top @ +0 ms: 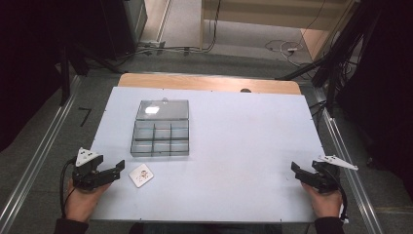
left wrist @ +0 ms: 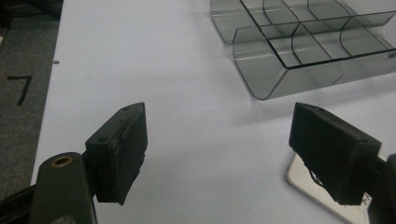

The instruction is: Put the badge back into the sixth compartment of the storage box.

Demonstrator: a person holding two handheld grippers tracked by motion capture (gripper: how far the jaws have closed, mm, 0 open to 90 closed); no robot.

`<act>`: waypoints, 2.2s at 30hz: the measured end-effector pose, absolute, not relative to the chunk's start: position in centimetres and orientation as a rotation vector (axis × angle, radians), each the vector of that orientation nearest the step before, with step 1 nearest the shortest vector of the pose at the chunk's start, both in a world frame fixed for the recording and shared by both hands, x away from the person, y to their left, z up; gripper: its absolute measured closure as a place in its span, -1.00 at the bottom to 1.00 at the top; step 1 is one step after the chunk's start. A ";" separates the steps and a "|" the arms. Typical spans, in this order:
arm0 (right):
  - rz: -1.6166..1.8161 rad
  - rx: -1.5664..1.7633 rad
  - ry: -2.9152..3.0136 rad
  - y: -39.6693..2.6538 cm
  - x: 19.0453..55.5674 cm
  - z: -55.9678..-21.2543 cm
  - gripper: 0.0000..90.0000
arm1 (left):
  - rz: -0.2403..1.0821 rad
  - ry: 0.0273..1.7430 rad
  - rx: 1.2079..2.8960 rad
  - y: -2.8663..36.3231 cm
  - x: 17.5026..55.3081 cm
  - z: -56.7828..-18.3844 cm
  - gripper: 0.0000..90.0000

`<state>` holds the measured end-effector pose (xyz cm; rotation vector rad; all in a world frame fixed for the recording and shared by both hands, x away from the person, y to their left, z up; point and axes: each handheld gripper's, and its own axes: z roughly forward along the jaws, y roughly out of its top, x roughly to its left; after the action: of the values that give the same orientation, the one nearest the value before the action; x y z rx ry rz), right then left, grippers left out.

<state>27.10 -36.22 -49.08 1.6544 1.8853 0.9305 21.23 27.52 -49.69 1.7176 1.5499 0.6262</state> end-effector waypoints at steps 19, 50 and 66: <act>0.925 1.659 1.887 -36.1 27.1 -49.1 -0.66 | 0.601 1.507 1.766 26.5 21.1 -49.8 -0.56; 0.926 1.650 1.902 -35.9 27.1 -49.2 -0.66 | 0.527 1.390 1.851 24.3 20.7 -50.3 -0.59; 0.925 1.649 1.909 -35.9 27.1 -49.2 -0.66 | 0.498 1.323 1.946 23.0 20.8 -50.8 -0.62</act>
<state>27.09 -35.87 -49.20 1.6488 1.9092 0.9247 20.76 23.00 -50.84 1.9458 1.3226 0.4979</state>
